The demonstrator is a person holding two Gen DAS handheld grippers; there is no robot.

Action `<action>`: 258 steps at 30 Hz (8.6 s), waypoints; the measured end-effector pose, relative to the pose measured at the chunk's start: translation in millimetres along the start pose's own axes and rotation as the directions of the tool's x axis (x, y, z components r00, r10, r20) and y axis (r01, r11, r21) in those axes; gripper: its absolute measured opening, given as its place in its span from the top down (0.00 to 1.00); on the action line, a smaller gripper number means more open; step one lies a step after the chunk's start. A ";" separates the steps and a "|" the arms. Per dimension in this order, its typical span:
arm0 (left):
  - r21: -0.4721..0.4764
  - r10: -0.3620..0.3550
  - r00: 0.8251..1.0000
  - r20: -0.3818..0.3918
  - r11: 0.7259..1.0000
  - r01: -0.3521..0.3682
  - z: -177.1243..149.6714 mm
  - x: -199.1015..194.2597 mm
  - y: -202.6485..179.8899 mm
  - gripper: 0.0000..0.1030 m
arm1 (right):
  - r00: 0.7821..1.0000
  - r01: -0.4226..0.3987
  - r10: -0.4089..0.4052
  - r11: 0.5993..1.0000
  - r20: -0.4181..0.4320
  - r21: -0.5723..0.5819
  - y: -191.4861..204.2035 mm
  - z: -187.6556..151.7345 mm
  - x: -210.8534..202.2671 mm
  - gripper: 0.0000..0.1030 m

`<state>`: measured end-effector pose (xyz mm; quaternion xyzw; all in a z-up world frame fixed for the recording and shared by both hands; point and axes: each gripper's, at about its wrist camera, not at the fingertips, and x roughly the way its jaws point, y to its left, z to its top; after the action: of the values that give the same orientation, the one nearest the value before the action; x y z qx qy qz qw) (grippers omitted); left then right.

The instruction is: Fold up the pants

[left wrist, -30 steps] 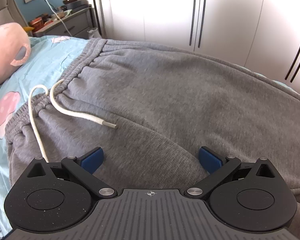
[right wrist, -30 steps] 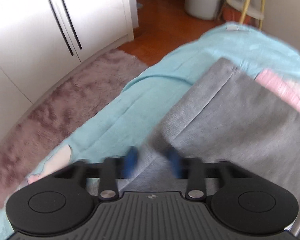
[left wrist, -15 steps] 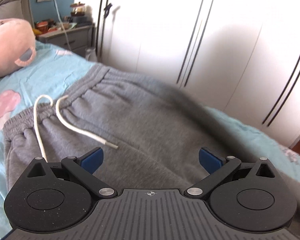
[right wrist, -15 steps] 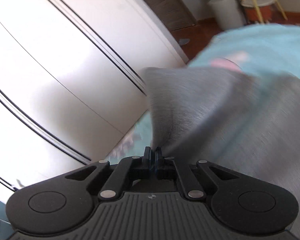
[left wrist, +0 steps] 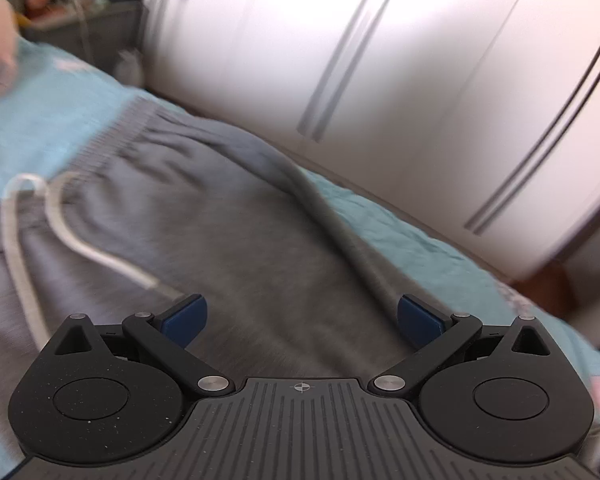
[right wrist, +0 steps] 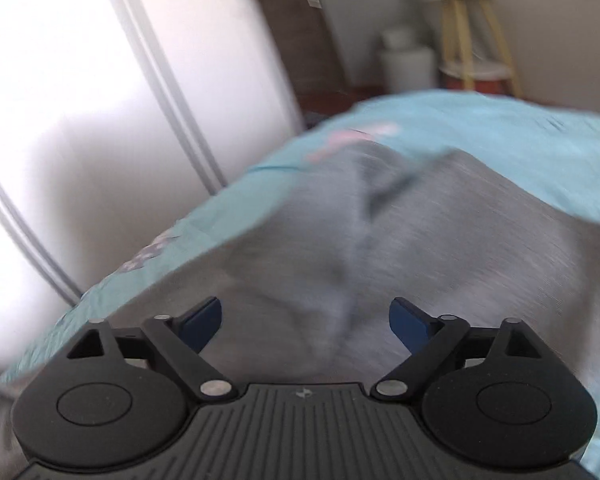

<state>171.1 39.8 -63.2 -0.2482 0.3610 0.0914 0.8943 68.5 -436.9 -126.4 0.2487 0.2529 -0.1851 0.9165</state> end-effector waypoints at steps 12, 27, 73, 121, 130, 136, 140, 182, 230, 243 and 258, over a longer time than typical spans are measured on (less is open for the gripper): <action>-0.220 0.082 0.986 -0.142 0.969 -0.113 89.6 134.2 19.5 0.00 | 0.984 0.151 -0.104 0.922 0.147 -0.357 50.8 -32.5 37.7 0.20; 0.005 0.186 0.966 -0.178 0.982 -0.188 107.9 188.6 -10.8 0.79 | 0.980 0.191 -0.163 0.924 0.111 -0.332 34.3 -35.0 76.1 0.73; -0.386 0.019 0.999 -0.027 0.922 -0.028 -60.7 -49.7 212.3 0.34 | 0.990 0.041 0.056 0.754 -0.127 0.656 -221.1 -21.0 -23.8 0.79; -0.441 -0.071 0.997 -0.027 0.896 0.052 -60.0 -76.5 238.3 0.14 | 0.977 0.168 -0.081 0.866 -0.199 0.471 -219.6 16.8 -63.7 0.21; -0.427 -0.013 0.996 -0.086 0.904 -0.025 -47.5 -40.6 218.7 0.34 | 0.983 0.136 -0.051 0.849 -0.177 0.511 -234.7 19.9 -32.4 0.50; -0.419 0.033 0.994 -0.103 0.905 -0.073 -41.4 -41.2 213.4 0.76 | 0.967 0.175 -0.048 0.836 -0.249 0.521 -235.2 25.8 -0.3 0.81; -0.445 -0.009 1.000 -0.016 0.895 0.001 -38.1 -75.0 212.2 0.82 | 0.975 0.123 0.002 0.824 -0.221 0.552 -229.5 48.7 -4.3 0.91; -0.049 0.049 0.999 0.022 0.998 -0.047 -77.4 -123.2 47.4 0.05 | 0.959 -0.164 0.181 0.982 -0.219 0.097 -147.6 24.7 -18.1 0.38; 0.364 -0.007 0.973 -0.231 0.927 0.093 -179.1 -55.5 -71.0 0.01 | 0.965 0.240 -0.198 0.933 -0.175 0.269 -254.1 36.6 -59.5 0.92; 0.369 -0.003 0.973 -0.230 0.925 0.090 -180.3 -55.1 -71.8 0.01 | 0.970 0.235 -0.216 0.951 -0.110 0.199 -244.9 43.1 -59.7 0.94; 0.377 0.003 0.972 -0.237 0.922 0.089 -179.3 -52.6 -73.3 0.01 | 0.984 0.159 -0.105 0.882 -0.144 0.443 -299.8 12.3 -65.4 0.58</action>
<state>50.6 -113.9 -109.6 -0.0848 0.4686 -0.0308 0.8788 -118.9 -671.8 -189.5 0.4478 0.2718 -0.2861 0.8023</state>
